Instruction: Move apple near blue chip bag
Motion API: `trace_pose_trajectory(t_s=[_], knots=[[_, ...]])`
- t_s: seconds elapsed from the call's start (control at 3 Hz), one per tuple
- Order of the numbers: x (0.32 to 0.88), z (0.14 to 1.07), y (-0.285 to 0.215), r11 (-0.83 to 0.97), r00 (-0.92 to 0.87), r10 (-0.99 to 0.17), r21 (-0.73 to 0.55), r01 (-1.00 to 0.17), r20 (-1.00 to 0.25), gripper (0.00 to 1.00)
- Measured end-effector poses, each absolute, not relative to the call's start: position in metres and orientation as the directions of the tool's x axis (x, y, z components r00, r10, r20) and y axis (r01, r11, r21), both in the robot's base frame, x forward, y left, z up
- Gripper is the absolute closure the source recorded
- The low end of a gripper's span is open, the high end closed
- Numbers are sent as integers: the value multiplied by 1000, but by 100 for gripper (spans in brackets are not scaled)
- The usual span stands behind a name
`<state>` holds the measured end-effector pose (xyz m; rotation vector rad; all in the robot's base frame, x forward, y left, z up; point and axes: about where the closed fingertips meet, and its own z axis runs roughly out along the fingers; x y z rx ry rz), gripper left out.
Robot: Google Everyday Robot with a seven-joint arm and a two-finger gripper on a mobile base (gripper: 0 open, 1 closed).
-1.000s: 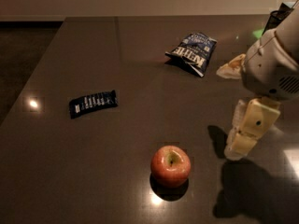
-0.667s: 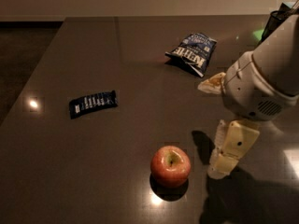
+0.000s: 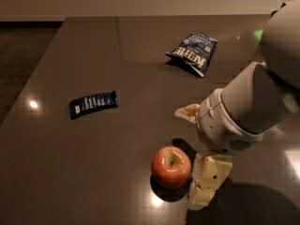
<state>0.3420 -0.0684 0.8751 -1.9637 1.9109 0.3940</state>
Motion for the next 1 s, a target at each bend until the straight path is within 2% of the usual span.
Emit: trace_pose_trajectory(t_s=[1.0], knots=[[335,850,-56,-33,48,-886,-39,-999,-461,0]])
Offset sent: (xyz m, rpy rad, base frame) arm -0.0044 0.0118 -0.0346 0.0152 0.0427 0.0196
